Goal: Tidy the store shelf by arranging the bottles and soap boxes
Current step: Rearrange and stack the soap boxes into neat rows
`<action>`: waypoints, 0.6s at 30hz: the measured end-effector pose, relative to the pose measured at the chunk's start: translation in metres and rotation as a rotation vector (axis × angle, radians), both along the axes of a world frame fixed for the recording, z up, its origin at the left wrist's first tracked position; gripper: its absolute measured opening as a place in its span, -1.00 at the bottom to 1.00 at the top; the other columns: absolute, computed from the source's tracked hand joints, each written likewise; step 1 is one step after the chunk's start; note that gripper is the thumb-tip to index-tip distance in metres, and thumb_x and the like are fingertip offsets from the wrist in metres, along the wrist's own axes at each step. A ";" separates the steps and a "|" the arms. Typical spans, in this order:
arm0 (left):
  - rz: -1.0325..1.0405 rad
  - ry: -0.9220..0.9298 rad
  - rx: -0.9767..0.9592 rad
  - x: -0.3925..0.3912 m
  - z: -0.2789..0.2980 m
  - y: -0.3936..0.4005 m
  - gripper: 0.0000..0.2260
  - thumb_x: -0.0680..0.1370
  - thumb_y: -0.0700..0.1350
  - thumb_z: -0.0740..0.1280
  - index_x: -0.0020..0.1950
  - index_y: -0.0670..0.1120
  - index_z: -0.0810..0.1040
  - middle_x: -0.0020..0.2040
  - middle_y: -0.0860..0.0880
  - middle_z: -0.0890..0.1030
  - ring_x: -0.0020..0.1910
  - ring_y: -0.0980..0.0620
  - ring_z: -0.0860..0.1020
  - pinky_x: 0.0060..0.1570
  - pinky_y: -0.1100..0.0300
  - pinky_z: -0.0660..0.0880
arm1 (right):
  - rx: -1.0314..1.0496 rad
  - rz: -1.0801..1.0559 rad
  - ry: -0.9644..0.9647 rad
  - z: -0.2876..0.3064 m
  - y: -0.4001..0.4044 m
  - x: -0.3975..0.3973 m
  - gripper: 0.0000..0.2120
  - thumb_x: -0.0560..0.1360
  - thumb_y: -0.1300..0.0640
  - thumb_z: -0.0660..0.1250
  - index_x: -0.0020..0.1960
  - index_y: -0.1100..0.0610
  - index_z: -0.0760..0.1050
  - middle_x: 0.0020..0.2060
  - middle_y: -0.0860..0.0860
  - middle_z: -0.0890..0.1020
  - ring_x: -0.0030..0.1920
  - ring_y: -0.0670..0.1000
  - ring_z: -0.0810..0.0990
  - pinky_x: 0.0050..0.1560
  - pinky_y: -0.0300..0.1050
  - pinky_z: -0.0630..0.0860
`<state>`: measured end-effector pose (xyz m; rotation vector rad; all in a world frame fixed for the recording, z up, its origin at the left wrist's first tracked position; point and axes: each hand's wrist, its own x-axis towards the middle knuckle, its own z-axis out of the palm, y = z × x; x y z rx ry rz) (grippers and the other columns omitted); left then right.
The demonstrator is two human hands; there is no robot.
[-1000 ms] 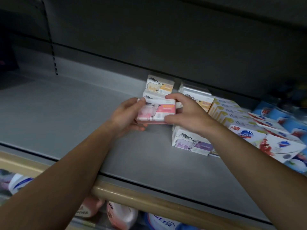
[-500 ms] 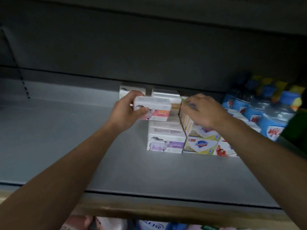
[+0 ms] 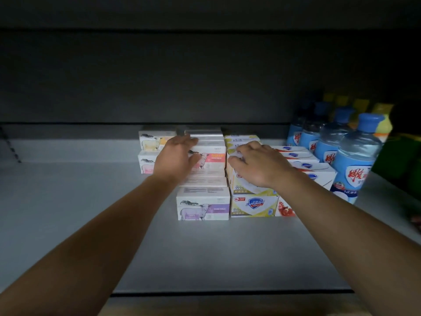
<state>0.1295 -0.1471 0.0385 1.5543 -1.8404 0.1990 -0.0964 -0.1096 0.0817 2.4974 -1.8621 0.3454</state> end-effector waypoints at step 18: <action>0.016 0.319 0.123 0.075 -0.009 0.071 -0.68 0.52 0.04 0.38 0.25 0.01 0.56 0.10 0.04 0.65 0.04 0.05 0.62 0.07 0.23 0.50 | -0.271 0.192 -0.215 0.020 0.008 0.061 -0.57 0.51 -0.13 0.32 0.30 0.04 0.50 0.22 0.03 0.53 0.23 0.10 0.48 0.16 -0.03 0.45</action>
